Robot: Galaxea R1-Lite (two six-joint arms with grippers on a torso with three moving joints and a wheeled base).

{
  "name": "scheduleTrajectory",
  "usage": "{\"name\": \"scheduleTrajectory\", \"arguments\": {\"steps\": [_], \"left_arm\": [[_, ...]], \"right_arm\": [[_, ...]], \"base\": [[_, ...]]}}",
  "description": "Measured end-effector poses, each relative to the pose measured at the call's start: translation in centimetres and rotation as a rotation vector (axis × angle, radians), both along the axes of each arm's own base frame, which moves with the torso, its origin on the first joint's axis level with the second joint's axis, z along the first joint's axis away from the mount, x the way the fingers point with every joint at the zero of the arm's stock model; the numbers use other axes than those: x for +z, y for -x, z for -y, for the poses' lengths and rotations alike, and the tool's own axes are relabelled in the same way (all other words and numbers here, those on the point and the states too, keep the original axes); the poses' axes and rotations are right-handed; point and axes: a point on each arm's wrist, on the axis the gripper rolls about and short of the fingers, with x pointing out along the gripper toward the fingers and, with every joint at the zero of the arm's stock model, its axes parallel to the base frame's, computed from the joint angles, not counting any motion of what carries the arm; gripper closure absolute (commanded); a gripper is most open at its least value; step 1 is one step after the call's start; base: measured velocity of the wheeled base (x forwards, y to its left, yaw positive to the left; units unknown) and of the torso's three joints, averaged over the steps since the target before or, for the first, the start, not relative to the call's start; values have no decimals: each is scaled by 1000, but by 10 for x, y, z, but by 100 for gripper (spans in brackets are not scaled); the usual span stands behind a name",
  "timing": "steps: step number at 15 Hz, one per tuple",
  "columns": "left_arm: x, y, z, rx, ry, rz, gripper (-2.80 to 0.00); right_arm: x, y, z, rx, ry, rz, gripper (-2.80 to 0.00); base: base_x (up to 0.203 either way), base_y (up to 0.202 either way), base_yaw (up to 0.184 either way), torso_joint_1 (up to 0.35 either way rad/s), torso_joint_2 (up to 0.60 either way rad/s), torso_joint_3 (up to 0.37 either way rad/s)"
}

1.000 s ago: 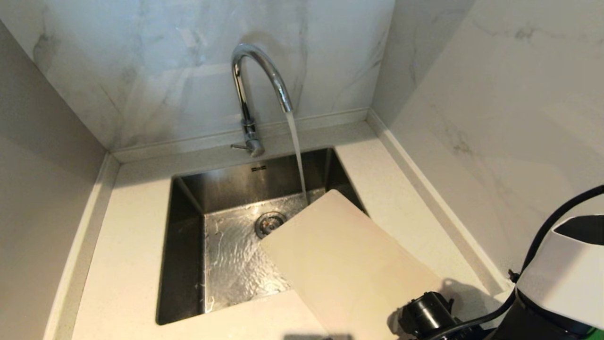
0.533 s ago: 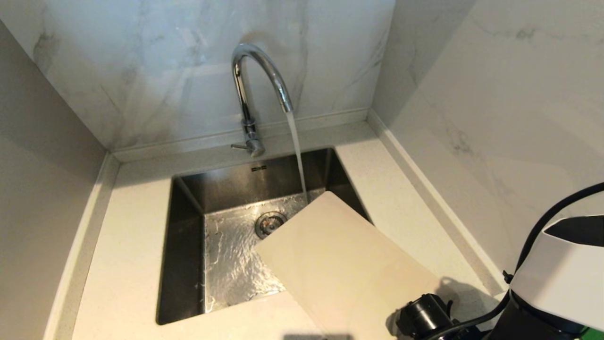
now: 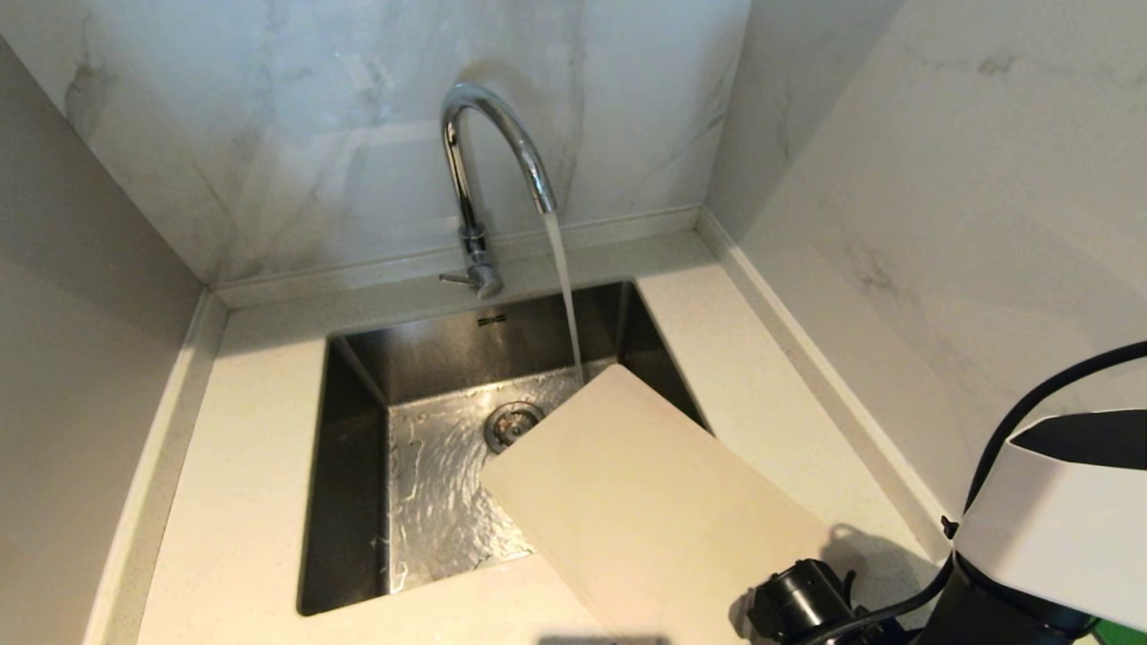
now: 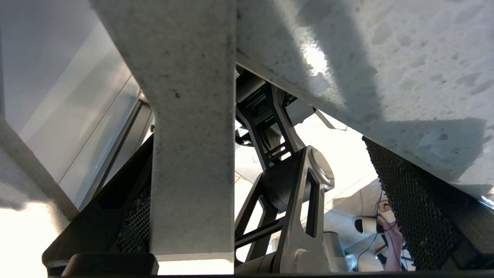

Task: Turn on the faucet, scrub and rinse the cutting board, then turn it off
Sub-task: Pick up the cutting board

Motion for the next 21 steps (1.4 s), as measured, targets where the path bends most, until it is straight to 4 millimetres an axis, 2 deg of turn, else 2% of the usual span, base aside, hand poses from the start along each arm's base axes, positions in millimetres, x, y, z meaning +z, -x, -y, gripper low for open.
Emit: {"name": "scheduleTrajectory", "arguments": {"steps": [11, 21], "left_arm": [[0, 0, 0, 0, 0, 0, 0], [0, 0, 0, 0, 0, 0, 0]], "right_arm": [[-10, -2, -3, 4, 59, -10, -280], [-9, -3, -4, -2, 50, 5, -280]], "base": [[0, 0, 0, 0, 0, 0], [0, 0, 0, 0, 0, 0]]}}
